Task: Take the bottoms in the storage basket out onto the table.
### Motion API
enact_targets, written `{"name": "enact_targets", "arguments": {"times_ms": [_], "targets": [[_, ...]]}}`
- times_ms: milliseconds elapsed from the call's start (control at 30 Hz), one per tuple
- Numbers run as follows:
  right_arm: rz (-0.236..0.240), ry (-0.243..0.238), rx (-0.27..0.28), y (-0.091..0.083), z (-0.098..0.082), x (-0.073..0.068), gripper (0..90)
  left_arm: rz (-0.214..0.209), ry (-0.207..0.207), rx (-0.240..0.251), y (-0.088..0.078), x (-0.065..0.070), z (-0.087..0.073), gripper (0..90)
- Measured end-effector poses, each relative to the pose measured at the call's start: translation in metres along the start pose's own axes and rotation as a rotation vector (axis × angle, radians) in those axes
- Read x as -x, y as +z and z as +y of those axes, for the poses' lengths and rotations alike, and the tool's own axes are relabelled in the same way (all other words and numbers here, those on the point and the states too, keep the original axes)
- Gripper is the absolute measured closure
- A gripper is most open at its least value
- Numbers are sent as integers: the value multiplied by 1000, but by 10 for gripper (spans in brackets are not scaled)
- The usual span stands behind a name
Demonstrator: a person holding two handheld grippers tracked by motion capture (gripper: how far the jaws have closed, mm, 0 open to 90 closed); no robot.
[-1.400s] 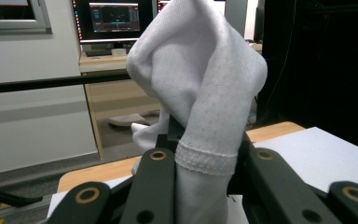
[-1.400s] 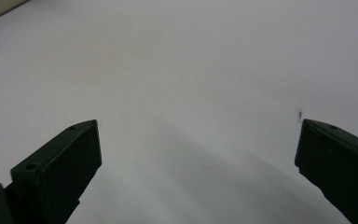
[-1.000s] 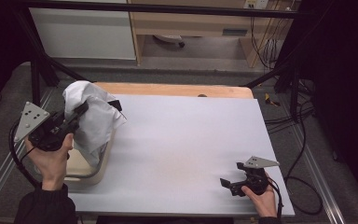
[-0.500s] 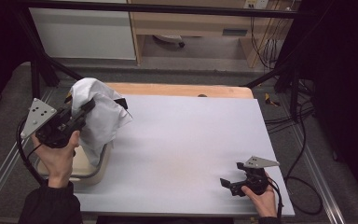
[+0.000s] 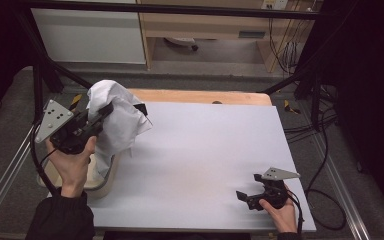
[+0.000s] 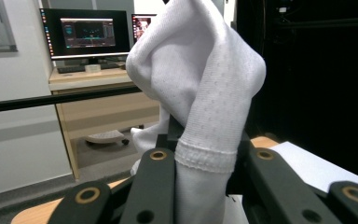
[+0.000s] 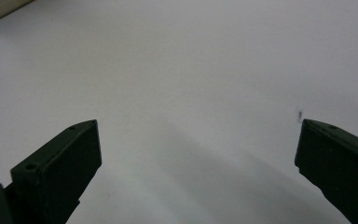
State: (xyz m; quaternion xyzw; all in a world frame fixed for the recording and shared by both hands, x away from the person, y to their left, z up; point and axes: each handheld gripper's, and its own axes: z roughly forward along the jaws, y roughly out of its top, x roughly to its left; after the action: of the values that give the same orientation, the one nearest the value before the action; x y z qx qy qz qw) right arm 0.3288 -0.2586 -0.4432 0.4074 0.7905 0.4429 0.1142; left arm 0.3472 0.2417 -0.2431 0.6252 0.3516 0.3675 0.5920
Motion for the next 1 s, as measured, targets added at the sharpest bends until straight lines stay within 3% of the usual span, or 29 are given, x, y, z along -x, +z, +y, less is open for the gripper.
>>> {"name": "enact_targets", "arguments": {"times_ms": [800, 833, 1000], "targets": [[2, -1, -2, 0, 0, 0, 7, -79, 15, 3, 24, 31, 9, 780], [2, -4, -2, 0, 0, 0, 8, -81, 30, 10, 25, 32, 10, 780], [2, 1, -2, 0, 0, 0, 8, -100, 19, 2, 29, 40, 9, 780]]}}
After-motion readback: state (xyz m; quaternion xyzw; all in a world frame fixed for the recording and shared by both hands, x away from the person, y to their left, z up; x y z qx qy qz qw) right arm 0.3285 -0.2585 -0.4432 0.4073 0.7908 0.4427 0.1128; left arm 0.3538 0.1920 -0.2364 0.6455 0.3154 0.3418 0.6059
